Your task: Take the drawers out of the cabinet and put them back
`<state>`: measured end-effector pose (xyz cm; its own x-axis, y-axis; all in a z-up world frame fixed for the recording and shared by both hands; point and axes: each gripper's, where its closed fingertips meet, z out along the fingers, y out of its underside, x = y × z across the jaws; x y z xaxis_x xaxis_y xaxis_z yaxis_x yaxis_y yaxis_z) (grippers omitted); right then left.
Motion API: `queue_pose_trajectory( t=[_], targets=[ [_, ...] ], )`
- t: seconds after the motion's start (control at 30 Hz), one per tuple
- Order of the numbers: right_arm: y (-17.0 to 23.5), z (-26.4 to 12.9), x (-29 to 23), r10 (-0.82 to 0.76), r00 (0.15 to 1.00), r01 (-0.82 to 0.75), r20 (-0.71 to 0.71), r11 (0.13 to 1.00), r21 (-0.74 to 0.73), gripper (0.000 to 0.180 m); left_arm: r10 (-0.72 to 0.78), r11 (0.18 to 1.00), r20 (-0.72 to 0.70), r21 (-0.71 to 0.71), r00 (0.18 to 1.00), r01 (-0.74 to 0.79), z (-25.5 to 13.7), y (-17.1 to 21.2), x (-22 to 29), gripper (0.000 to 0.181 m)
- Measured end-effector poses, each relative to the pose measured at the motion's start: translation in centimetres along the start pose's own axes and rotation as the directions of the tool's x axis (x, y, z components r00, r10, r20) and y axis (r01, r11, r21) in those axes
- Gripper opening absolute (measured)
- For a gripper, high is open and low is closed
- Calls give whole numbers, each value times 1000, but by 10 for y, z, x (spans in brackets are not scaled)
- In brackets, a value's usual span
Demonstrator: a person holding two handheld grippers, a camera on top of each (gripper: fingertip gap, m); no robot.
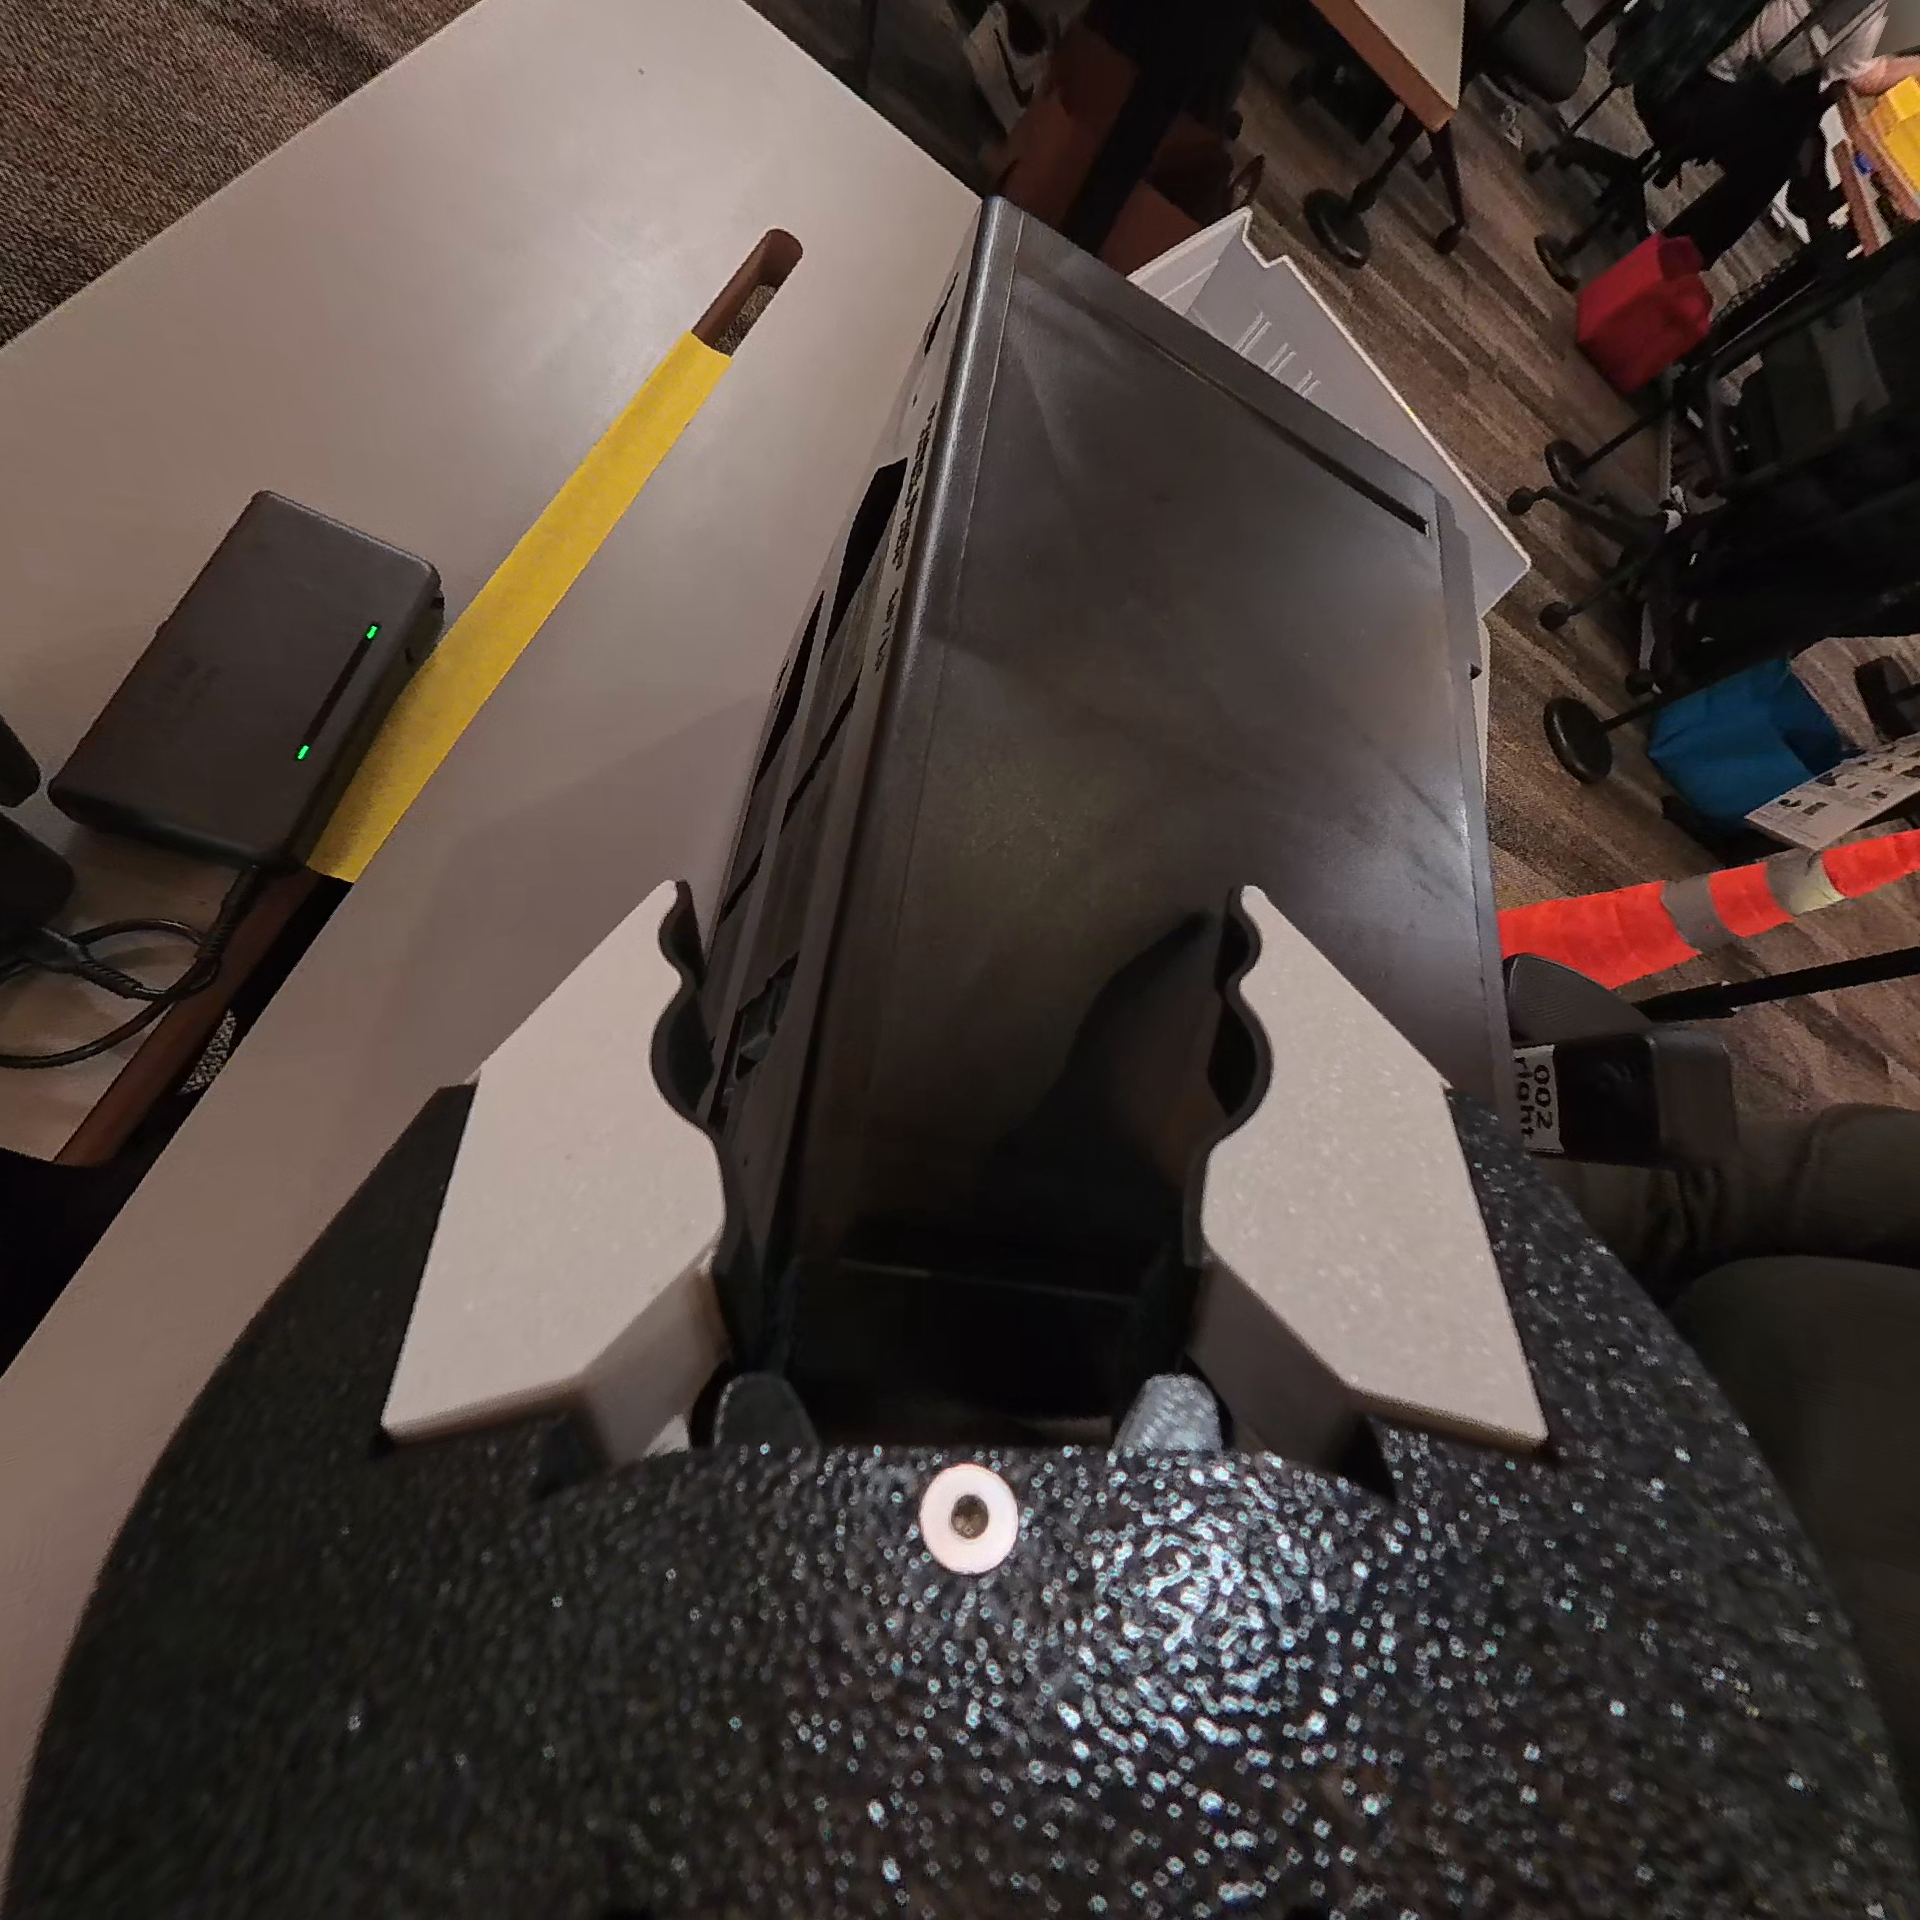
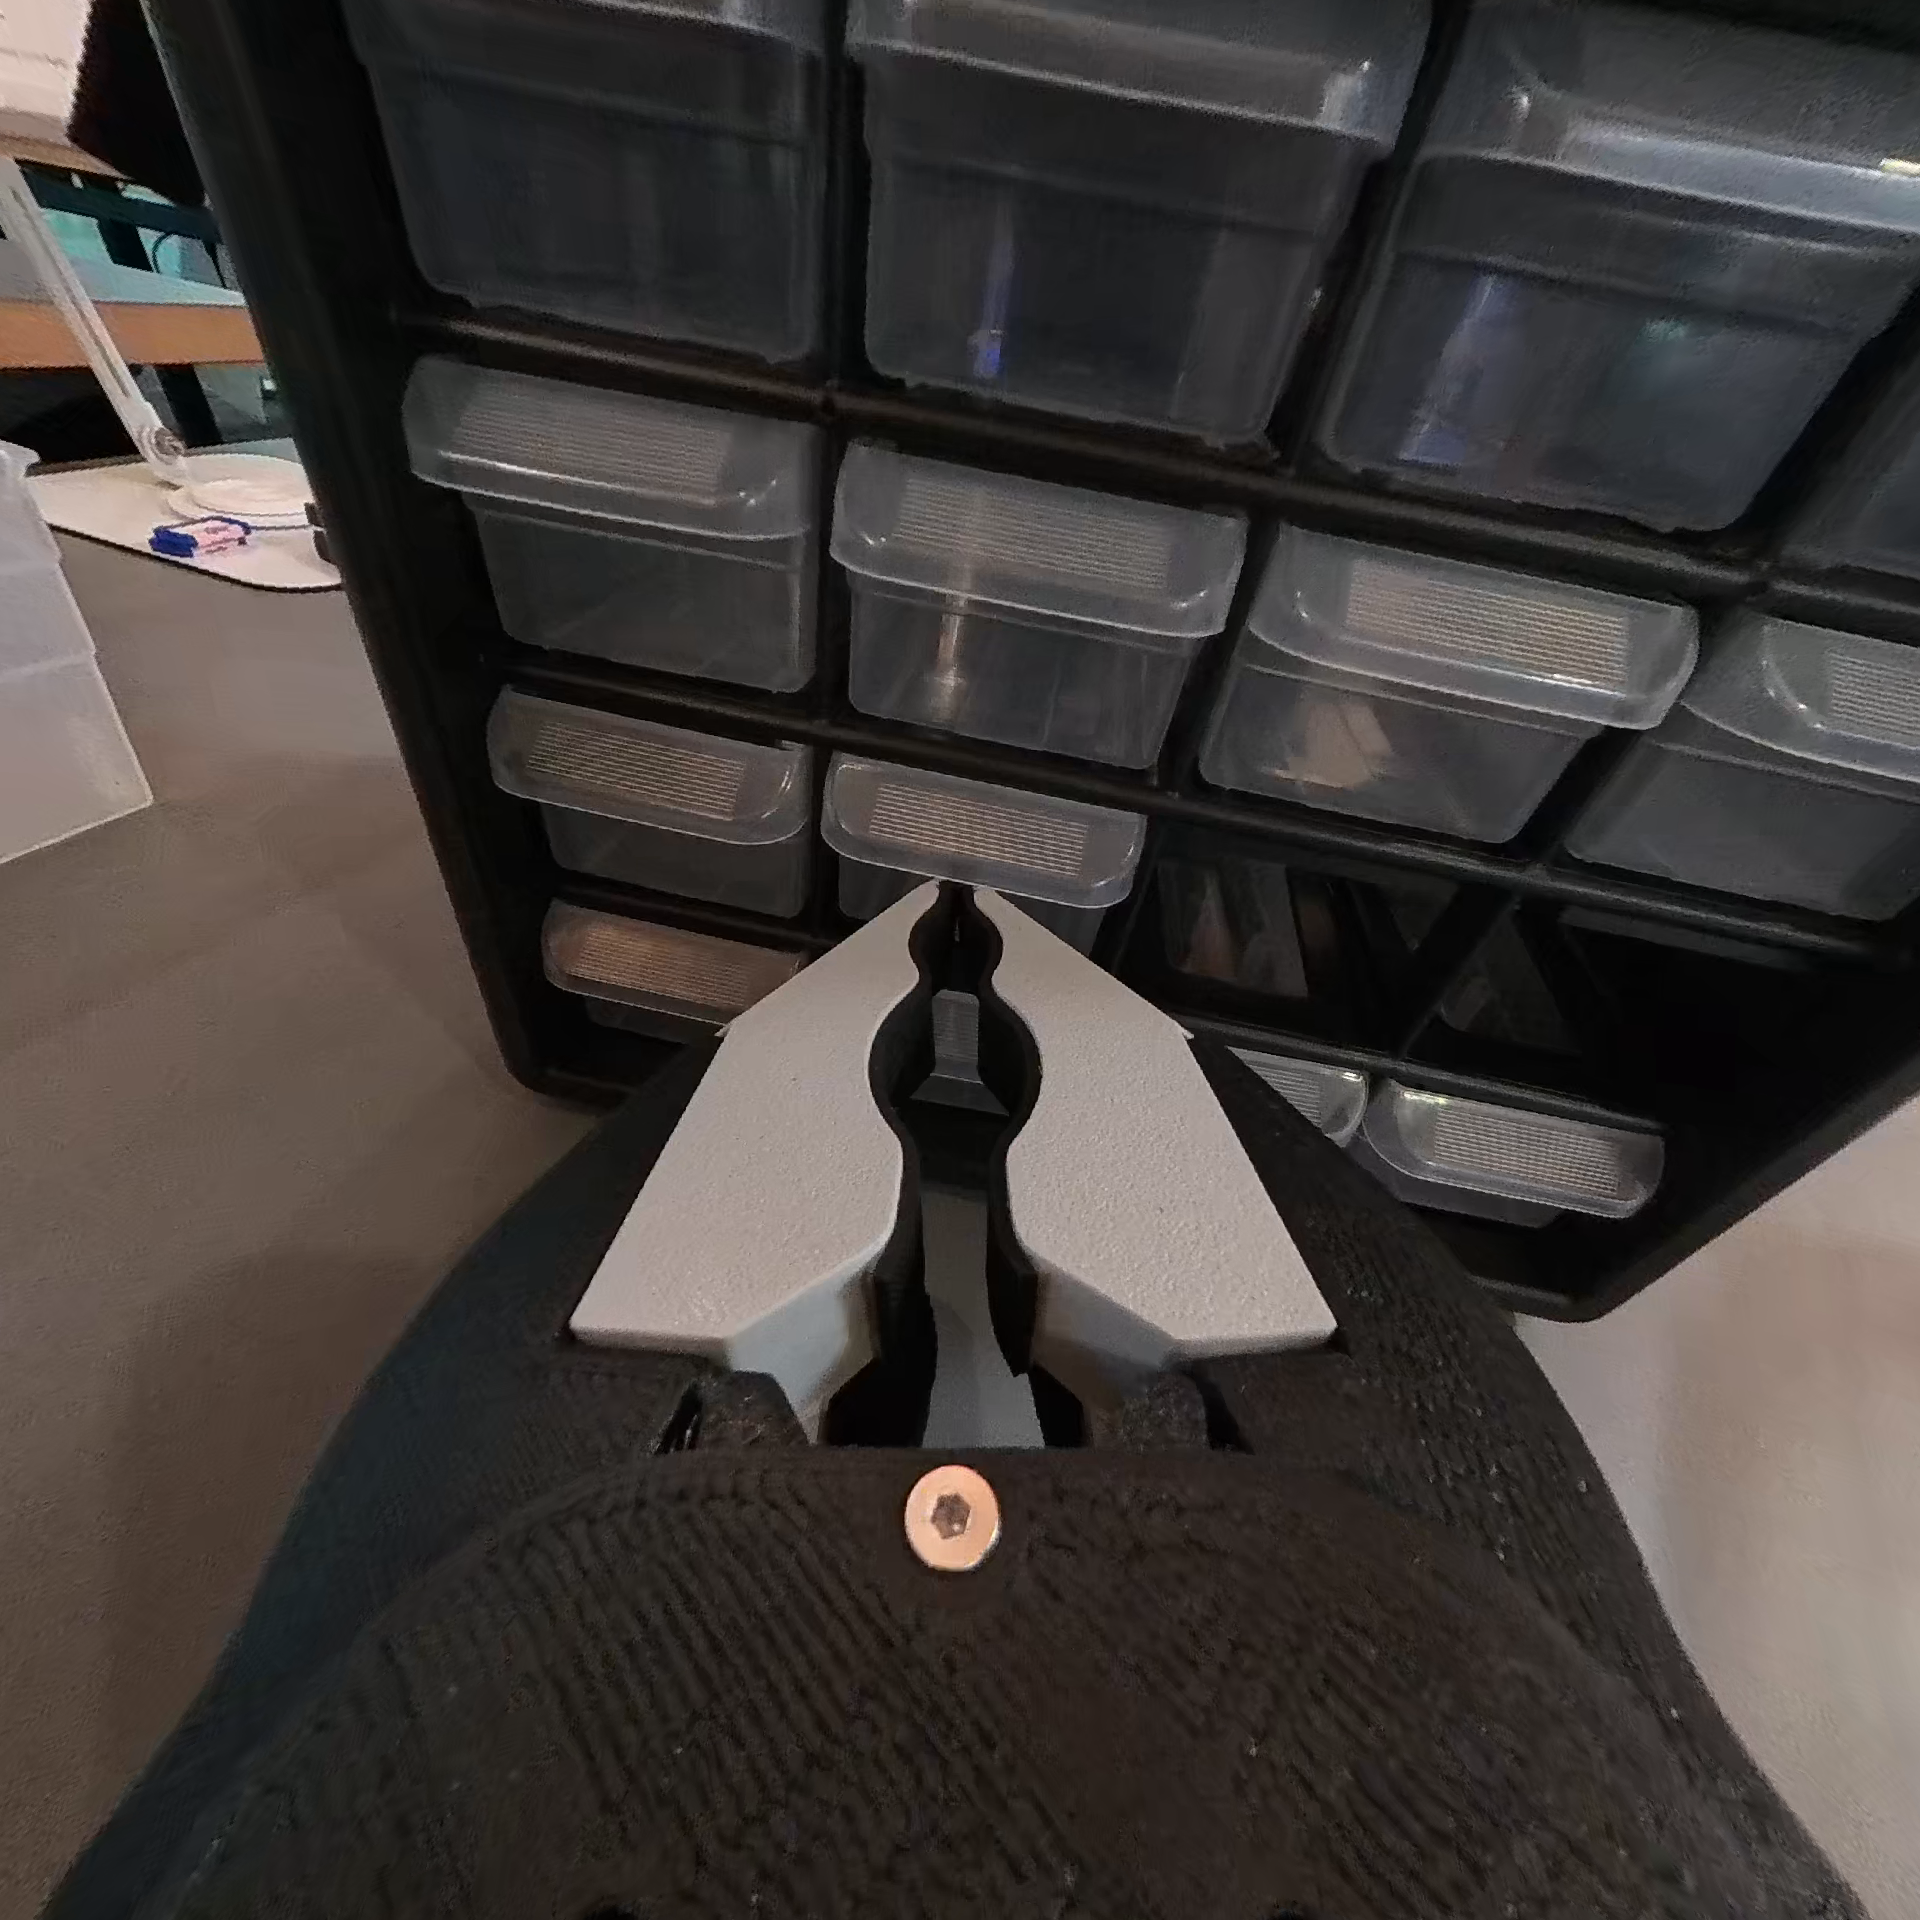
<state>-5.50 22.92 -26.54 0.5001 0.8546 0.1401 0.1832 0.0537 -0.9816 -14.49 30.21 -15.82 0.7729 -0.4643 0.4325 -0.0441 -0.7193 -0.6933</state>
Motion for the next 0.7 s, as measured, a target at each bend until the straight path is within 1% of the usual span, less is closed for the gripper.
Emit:
queue_pose_trajectory(
  t=[0.13, 0.27, 0.33, 0.47, 0.53, 0.6, 0.67, 0.7],
  targets=[
    [2, 0, -5, 6, 1000, -6, 18, 1000, -11, 0, -1, 1000, 2, 5, 1000, 1, 0, 0, 0, 98],
    [3, -9, -17, 4, 997, -4, 76, 1000, -6, 13, -5, 1000, 5, 9, 1000, 5, 0, -1, 0, 98],
    [-2, -19, -21, -49, 995, 45, 86, 998, 39, 15, -4, 1000, 6, 25, 1000, 4, 0, -2, 0, 98],
    [-19, -40, -22, -171, 985, 161, 39, 969, 186, 25, 47, 992, -4, 115, 999, -47, -9, -5, 5, 104],
    [-26, -47, -22, -191, 981, 180, 22, 954, 241, 30, 57, 984, 6, 169, 998, -57, -24, -6, 7, 113],
    [-33, -50, -26, -191, 981, 174, 34, 941, 289, 37, 73, 956, 23, 284, 997, -77, -54, -15, 15, 121],
    [-35, -51, -33, -207, 977, 179, 58, 933, 311, 38, 107, 921, 94, 367, 990, -134, -91, -16, 25, 123],
    [-36, -51, -36, -218, 974, 185, 70, 929, 319, 38, 131, 910, 152, 373, 980, -180, -108, -10, 30, 123]
  ],
)
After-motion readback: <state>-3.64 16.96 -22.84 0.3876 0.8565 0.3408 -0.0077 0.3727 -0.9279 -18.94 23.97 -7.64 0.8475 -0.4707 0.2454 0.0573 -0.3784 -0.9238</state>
